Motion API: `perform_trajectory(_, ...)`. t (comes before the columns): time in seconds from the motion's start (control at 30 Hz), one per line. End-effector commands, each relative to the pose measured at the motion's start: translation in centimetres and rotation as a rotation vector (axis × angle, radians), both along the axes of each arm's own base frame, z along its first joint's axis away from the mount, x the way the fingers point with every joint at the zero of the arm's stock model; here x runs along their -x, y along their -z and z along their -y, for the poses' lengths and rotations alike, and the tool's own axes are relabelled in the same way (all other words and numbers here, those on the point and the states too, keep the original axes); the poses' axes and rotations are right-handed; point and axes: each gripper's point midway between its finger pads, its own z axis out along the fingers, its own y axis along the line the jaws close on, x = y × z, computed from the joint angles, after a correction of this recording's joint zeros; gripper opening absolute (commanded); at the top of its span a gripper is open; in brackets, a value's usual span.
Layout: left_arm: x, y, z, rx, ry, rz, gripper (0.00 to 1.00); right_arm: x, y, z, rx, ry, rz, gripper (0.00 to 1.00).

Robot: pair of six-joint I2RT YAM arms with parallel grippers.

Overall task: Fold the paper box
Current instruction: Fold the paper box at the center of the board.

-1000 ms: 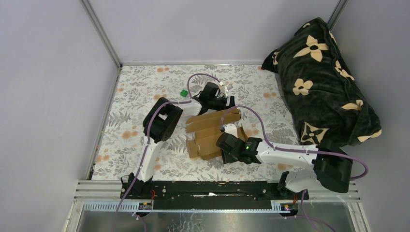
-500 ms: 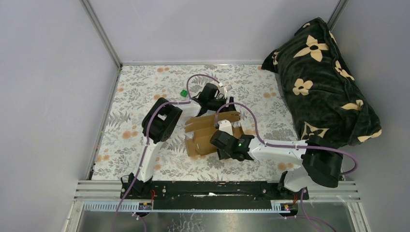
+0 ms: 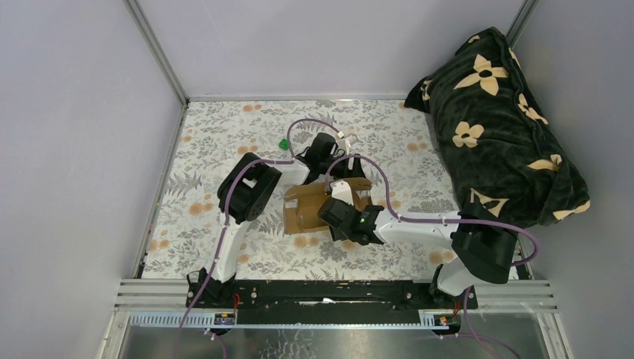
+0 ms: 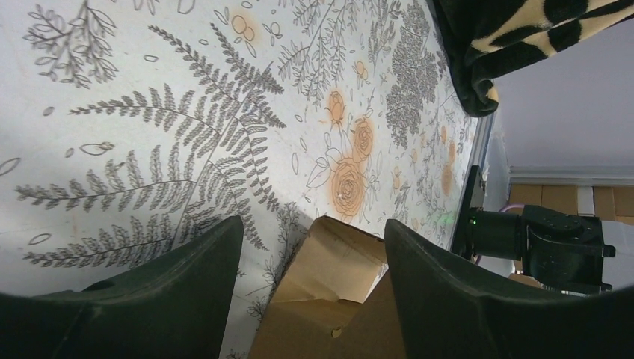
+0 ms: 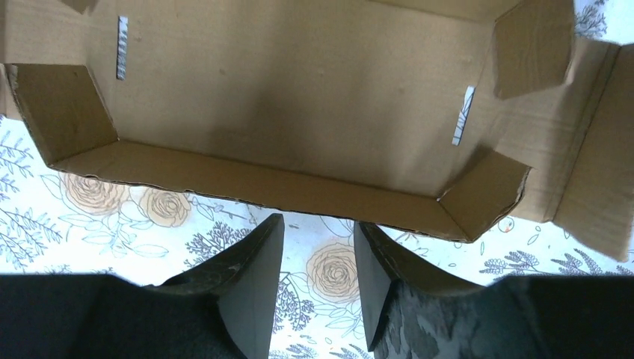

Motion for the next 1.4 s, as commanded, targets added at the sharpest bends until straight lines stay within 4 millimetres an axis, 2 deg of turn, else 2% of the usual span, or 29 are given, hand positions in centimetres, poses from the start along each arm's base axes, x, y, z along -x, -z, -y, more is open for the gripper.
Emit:
perform_trajectory(0.0, 2.5, 2.3, -0.1, -0.034, 0.028, -0.069, 0.77, -3.2, -2.4, -1.5, -0.043, 0.037, 0.101, 0.48)
perform_trajectory(0.27, 3.7, 3.2, 0.2, -0.034, 0.038, -0.088, 0.77, -4.6, -1.9, -1.6, -0.057, 0.077, 0.132, 0.48)
perform_trajectory(0.6, 4.9, 4.2, 0.0, -0.04, 0.049, -0.108, 0.77, -5.2, -0.6, -1.3, -0.049, 0.128, 0.154, 0.49)
perform_trajectory(0.93, 5.2, 4.7, -0.1, -0.04, 0.05, -0.12, 0.77, -6.1, -3.2, -1.8, -0.09, 0.138, 0.213, 0.5)
perform_trajectory(1.37, 5.3, 4.8, 0.0, -0.027, 0.077, -0.137, 0.77, -6.5, -4.6, -2.3, -0.132, 0.126, 0.249, 0.5)
